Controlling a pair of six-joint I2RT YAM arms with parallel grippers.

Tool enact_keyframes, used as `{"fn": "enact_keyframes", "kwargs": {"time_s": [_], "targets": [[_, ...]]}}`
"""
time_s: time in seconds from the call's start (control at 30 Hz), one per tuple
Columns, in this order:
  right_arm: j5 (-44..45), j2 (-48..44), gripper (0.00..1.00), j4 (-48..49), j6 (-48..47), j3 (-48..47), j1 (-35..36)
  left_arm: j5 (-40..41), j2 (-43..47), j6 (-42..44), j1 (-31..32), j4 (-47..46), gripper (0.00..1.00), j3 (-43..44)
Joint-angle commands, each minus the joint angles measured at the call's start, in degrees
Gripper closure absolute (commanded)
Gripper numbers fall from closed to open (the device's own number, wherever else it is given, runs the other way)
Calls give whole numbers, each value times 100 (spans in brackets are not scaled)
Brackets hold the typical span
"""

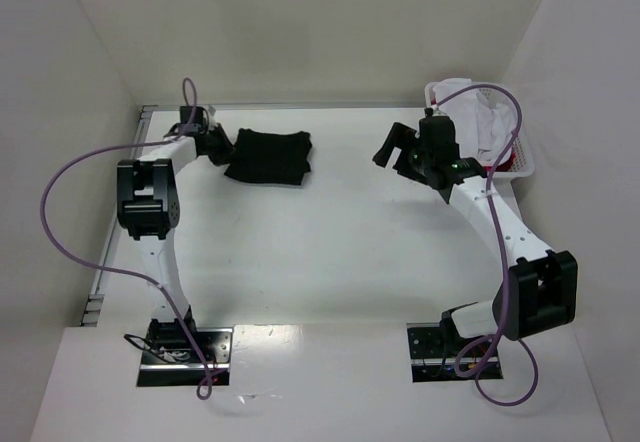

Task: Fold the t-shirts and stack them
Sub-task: Put the neatly folded tshirt into the corner of the board with the left arm

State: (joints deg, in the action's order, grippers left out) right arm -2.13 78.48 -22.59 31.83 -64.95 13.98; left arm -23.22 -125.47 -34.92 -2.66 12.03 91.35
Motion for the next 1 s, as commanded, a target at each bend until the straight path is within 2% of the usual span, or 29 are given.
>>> {"fn": "enact_keyframes", "kwargs": {"time_s": [0.0,0.17,0.37,0.7,0.73,0.8,0.87,0.9,0.97], "targets": [[37,-96,0,-97,-142,-326,-44,204,-179,204,-498,220,100,409],[37,-34,0,-202,-142,-449,-44,423,-416,397,-1122,519,100,1006],[-76,18,0,-255,-142,-501,-44,1381,-917,1082,-1615,1661,100,2658],[-323,221,0,-193,16,-501,-44,2226,-1155,1409,-2089,2022,100,3214],[-323,221,0,-141,16,-501,-44,2226,-1155,1356,-2090,2022,90,3214],[-376,221,0,-88,16,-501,-44,2008,-1155,1356,-2212,1917,38,3214],[-595,221,0,78,16,-501,-44,1953,-981,1356,-2213,1839,19,3214],[-595,221,0,79,68,-501,-44,1857,-892,1356,-2213,1838,5,3066],[-535,221,0,141,68,-501,-44,1699,-550,1356,-2213,1637,0,2880]]}}
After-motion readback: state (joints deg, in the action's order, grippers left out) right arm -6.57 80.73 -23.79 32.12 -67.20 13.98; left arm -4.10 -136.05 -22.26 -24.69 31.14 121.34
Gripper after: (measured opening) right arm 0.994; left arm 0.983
